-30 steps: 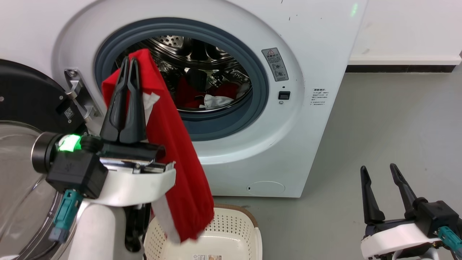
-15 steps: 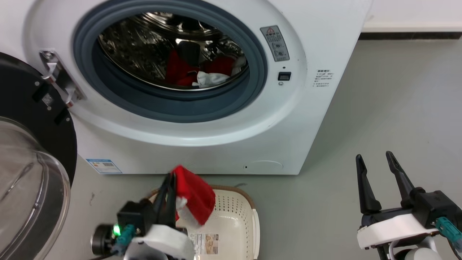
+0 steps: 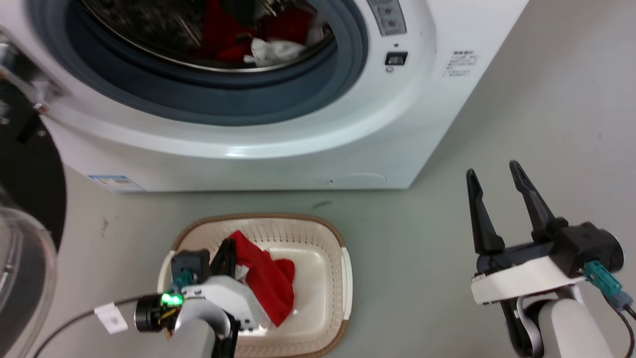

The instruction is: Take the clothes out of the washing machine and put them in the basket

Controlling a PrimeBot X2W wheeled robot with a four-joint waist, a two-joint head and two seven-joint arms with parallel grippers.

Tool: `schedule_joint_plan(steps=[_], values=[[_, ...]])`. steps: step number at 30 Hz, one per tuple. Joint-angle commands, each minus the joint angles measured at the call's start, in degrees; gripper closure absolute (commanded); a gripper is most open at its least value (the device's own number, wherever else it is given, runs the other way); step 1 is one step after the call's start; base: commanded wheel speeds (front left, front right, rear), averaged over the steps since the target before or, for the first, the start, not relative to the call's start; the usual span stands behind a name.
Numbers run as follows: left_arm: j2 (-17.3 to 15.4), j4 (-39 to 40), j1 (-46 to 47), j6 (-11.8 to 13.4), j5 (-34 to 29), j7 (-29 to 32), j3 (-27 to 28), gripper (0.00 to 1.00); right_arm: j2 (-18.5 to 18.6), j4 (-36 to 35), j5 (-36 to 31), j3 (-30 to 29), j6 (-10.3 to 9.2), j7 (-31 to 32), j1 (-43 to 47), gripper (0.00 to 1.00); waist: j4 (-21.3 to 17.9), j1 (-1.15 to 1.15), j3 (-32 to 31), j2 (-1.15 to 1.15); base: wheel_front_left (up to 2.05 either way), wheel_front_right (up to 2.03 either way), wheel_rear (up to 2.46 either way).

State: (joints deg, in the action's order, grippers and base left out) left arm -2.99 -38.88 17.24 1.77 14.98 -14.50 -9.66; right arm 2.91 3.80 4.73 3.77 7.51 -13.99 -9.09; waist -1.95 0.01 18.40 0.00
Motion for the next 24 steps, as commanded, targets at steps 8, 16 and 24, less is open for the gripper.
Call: schedule_joint_plan(steps=[8,16,24], values=[[0.06,-16.08,11.49,-0.51,2.25,-0.80,1.93,1.00,-0.07,0.92,0.43,2.55,-0.04,-0.81,-6.20,0.00,-5.46,-0.01,13.07,0.00,0.00,0.00,0.00],[-1.42,-24.02,16.70,0.84,3.17,-0.70,5.03,1.00,-0.07,1.71,1.26,4.05,-0.04,-1.22,-9.96,0.00,-8.24,-0.01,20.13,0.00,0.00,0.00,0.00],[-2.56,-29.23,18.98,0.43,3.02,-0.71,5.58,0.60,-0.07,0.97,2.41,4.85,-0.04,-1.30,-11.93,0.00,-9.18,-0.01,22.71,0.00,0.00,0.00,0.00]])
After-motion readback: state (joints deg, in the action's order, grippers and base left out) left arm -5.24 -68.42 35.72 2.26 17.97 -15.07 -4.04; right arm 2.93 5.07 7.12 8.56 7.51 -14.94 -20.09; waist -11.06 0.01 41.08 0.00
